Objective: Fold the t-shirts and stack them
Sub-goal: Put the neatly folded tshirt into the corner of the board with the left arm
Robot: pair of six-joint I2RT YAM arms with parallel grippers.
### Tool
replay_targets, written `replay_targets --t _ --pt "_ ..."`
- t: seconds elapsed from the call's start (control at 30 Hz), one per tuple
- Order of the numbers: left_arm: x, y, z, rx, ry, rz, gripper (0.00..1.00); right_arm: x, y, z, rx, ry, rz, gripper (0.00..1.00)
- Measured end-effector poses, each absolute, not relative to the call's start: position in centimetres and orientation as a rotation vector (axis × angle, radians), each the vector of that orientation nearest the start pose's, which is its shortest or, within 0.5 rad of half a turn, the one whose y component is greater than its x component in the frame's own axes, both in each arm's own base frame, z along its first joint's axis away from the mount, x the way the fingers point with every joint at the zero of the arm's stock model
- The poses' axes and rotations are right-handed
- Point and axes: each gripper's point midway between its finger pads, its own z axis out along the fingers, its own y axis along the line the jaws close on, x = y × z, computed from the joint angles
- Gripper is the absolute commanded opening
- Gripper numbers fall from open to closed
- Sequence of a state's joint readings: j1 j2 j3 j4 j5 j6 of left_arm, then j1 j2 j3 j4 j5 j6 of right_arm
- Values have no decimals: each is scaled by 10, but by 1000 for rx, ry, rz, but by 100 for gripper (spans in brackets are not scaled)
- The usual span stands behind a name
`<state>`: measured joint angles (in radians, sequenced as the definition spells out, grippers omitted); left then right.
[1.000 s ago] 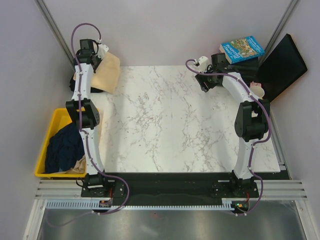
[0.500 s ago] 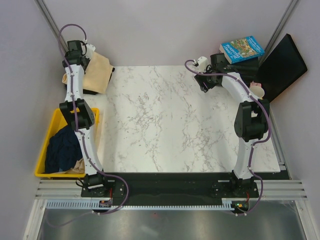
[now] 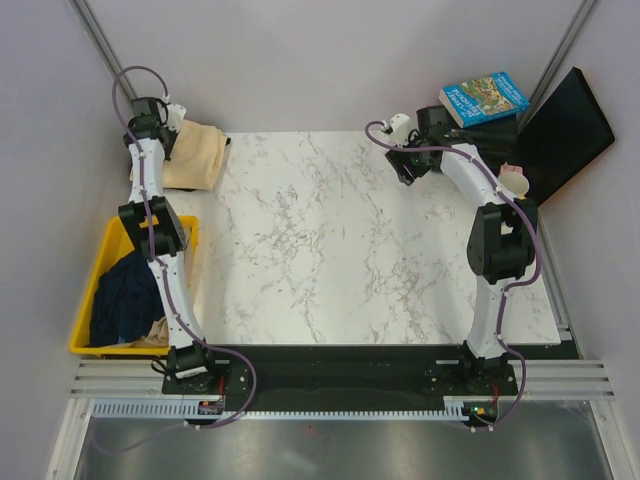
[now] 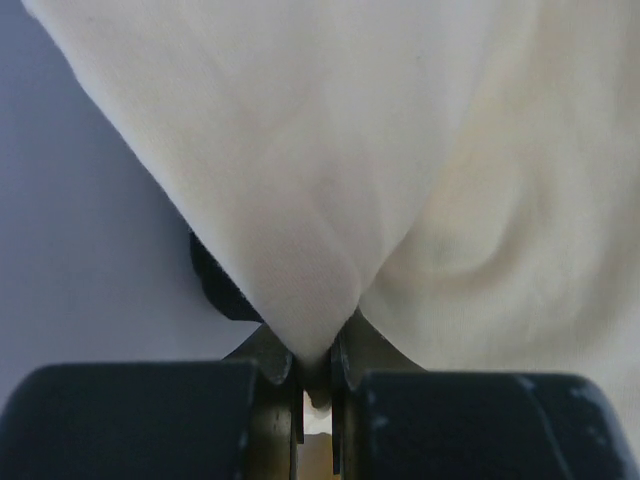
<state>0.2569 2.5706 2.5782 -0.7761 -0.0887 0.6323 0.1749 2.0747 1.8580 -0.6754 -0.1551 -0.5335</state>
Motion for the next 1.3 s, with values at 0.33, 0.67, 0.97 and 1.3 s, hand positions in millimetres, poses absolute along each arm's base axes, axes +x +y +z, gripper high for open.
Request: replay_targets --t 0.33,0.67,0.97,1.3 --pt "625 207 96 407 2321 549 3 510 98 129 -959 2303 19 67" --pt "647 222 110 429 2196 681 100 506 108 131 -1011 2298 4 67" --pt "653 230 110 385 2131 795 100 511 110 142 -1010 2275 -2 68" --pt "641 186 146 436 2058 713 100 510 113 133 -1024 2291 7 68"
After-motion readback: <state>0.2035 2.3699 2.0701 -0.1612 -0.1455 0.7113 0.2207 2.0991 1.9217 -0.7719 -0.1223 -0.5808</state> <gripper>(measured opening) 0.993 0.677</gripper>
